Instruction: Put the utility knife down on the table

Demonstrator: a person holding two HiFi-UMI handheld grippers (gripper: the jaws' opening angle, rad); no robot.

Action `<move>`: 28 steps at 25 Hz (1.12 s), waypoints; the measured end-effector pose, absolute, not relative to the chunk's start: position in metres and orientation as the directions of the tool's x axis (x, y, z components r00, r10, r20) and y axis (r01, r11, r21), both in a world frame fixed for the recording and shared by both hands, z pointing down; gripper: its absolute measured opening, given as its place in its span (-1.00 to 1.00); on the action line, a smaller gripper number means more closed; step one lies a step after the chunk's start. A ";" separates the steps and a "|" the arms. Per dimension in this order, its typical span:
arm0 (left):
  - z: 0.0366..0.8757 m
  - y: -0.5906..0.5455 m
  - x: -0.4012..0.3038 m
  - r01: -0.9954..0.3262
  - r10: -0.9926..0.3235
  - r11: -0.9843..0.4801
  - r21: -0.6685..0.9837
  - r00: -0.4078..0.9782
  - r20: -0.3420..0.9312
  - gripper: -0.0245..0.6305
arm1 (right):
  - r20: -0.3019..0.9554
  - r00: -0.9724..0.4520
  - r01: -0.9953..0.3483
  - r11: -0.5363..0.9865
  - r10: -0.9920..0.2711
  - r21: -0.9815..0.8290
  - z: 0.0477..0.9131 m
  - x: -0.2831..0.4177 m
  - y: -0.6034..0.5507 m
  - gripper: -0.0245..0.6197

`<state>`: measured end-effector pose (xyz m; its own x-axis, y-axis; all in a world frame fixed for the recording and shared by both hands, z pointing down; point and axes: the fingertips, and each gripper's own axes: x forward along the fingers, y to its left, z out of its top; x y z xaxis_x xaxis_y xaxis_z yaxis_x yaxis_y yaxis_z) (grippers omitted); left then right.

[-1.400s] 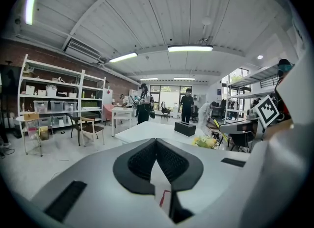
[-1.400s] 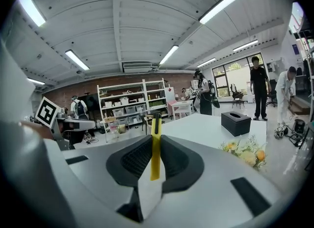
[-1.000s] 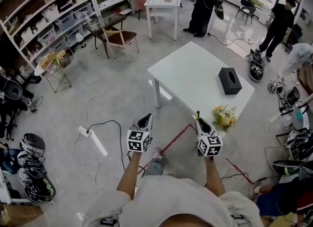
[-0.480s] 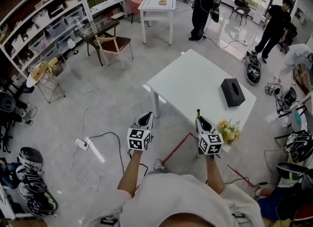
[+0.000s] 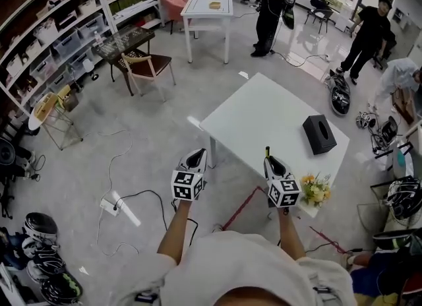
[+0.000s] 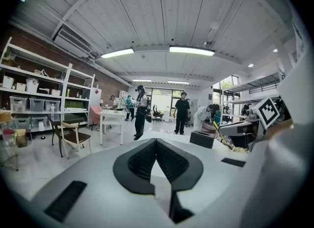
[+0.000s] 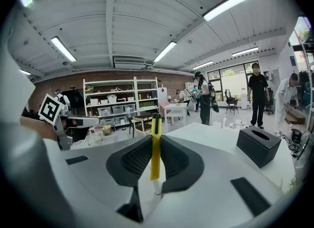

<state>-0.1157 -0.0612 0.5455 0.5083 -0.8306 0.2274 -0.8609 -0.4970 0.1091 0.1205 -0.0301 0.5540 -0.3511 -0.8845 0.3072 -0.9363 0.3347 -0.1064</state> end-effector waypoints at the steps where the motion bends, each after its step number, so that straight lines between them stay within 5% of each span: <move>1: 0.546 -0.065 -0.117 -0.860 -0.829 -0.499 0.110 0.510 0.227 -0.86 | 0.308 -0.349 -0.937 0.333 -0.885 -0.106 0.555 0.119 -0.033 -0.70; 28: 0.570 -0.178 -0.106 -0.859 -0.817 -0.493 0.136 0.511 0.267 -0.86 | 0.346 -0.349 -0.937 0.323 -0.871 -0.132 0.577 0.128 -0.149 -0.70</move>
